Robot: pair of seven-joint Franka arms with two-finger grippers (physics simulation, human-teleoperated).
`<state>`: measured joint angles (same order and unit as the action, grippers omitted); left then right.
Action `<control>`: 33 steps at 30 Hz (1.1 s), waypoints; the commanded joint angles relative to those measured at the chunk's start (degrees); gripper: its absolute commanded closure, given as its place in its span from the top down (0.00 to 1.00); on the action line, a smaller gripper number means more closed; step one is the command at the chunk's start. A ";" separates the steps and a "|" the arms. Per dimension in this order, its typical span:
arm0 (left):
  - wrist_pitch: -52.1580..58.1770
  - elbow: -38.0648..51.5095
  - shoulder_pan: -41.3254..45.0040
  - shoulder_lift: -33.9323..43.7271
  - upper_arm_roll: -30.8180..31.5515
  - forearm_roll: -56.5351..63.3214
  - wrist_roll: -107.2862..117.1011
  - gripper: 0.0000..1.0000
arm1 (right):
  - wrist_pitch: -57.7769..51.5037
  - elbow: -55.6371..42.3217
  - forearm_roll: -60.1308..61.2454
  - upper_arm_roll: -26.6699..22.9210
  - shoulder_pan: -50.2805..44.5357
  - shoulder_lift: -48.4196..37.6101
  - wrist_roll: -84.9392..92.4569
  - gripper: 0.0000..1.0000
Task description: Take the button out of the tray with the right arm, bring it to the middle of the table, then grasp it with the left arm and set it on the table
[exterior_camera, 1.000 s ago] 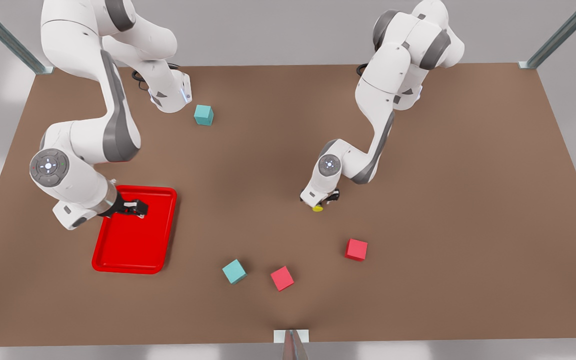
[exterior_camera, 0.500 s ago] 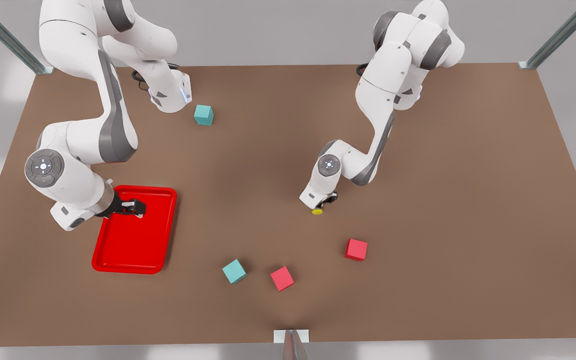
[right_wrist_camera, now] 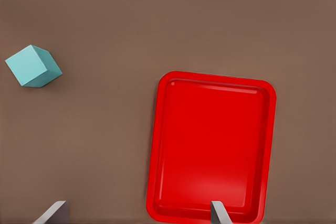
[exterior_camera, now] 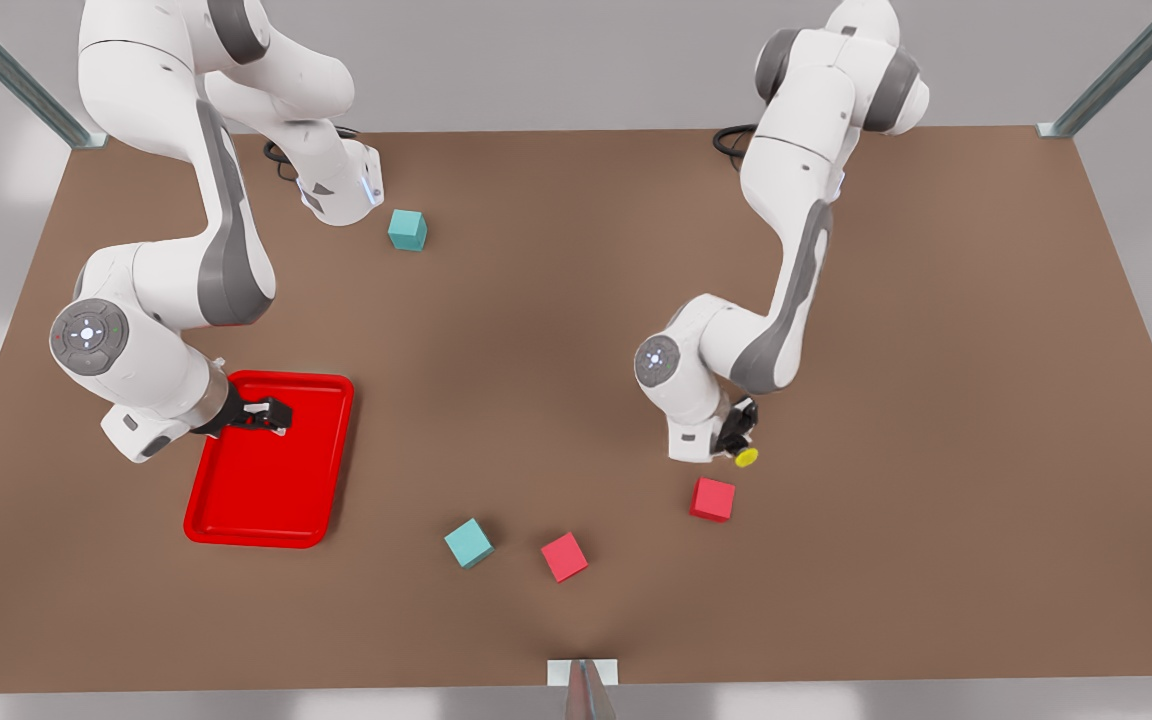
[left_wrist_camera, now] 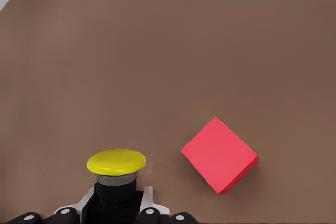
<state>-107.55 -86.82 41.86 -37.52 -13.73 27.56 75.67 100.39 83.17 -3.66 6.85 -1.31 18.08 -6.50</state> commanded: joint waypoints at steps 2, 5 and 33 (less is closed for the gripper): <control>29.15 -0.10 0.50 -0.89 -0.16 13.83 83.32 0.40 | -0.02 -0.03 0.06 0.01 -0.01 -0.07 0.87 1.00; 30.65 -0.98 1.91 -4.85 -0.16 17.44 90.27 0.40 | -0.02 -0.03 -0.03 0.01 0.08 -0.07 0.87 1.00; 19.66 -4.94 1.47 -19.70 -0.16 28.95 100.02 1.00 | 0.07 -0.11 -0.20 0.01 0.08 0.20 0.87 1.00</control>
<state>-87.42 -91.79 43.27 -57.22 -13.86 56.31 158.16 100.39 83.09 -3.90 6.85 -1.23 18.35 -5.82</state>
